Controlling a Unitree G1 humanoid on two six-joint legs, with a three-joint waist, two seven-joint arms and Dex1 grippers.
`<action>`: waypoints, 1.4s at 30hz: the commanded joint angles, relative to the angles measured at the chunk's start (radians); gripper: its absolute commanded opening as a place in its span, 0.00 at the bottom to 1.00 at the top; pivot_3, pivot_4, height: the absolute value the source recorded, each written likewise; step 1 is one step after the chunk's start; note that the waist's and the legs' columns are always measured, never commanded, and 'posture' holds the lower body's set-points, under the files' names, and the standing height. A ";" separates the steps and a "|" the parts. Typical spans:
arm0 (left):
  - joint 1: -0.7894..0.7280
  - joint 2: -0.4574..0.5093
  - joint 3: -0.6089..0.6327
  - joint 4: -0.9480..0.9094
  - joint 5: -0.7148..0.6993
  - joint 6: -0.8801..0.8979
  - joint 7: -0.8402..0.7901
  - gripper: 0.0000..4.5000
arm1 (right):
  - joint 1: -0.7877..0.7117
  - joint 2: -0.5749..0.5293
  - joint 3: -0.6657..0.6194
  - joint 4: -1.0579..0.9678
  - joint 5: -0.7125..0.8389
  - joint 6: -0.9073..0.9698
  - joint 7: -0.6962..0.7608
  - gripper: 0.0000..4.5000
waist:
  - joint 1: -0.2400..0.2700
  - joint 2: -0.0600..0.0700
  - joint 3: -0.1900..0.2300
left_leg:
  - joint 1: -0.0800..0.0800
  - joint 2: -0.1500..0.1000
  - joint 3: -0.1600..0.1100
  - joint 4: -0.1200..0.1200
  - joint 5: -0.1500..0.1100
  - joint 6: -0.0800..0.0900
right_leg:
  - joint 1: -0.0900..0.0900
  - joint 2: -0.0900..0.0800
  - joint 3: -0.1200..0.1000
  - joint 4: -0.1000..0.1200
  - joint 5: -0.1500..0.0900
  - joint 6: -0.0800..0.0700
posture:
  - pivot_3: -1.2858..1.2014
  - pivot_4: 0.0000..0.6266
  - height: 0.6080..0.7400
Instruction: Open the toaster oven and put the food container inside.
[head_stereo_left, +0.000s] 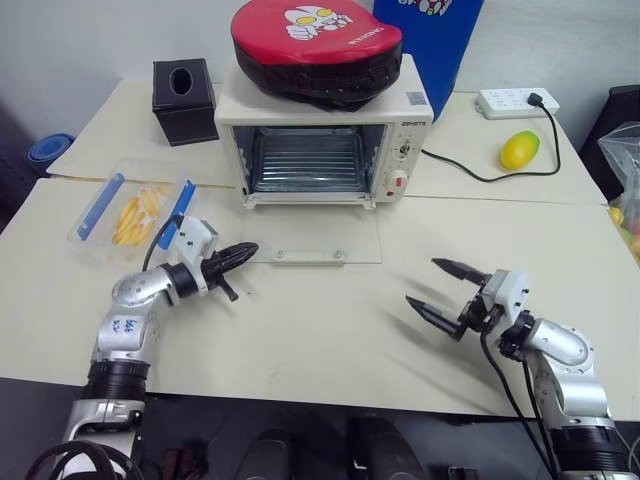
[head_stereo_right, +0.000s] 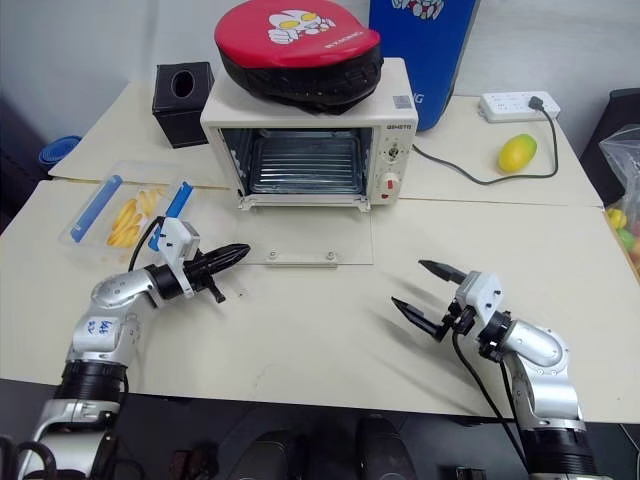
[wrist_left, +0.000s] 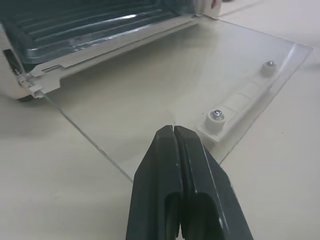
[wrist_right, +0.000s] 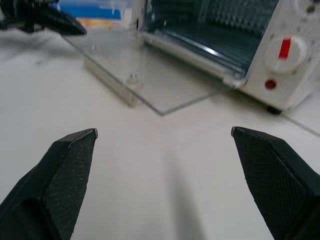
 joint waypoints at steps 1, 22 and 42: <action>0.157 -0.031 0.150 -0.162 -0.131 -0.029 0.016 0.09 | -0.059 0.012 0.014 -0.087 0.086 0.056 0.018 1.00 | -0.009 0.000 0.000 | 0.000 0.000 0.000 0.000 0.000 0.000 | 0.000 0.000 0.000 0.000 0.000 0.000 | 0.52 0.24 1.00; 0.575 -0.071 0.742 -0.546 -0.742 0.380 0.776 0.99 | -0.205 0.145 0.131 -0.071 0.084 -0.003 0.086 1.00 | 0.043 -0.003 0.000 | 0.008 0.001 -0.003 -0.002 -0.007 0.008 | 0.015 0.000 -0.001 -0.012 0.000 0.000 | 0.52 0.24 1.00; -0.134 0.121 0.520 -0.046 -0.808 0.787 1.408 0.95 | -0.193 0.141 0.145 -0.091 0.067 0.013 0.056 1.00 | 0.013 -0.005 -0.001 | 0.010 -0.001 -0.004 0.000 -0.006 0.002 | 0.010 0.001 -0.001 -0.003 0.000 0.000 | 0.52 0.24 1.00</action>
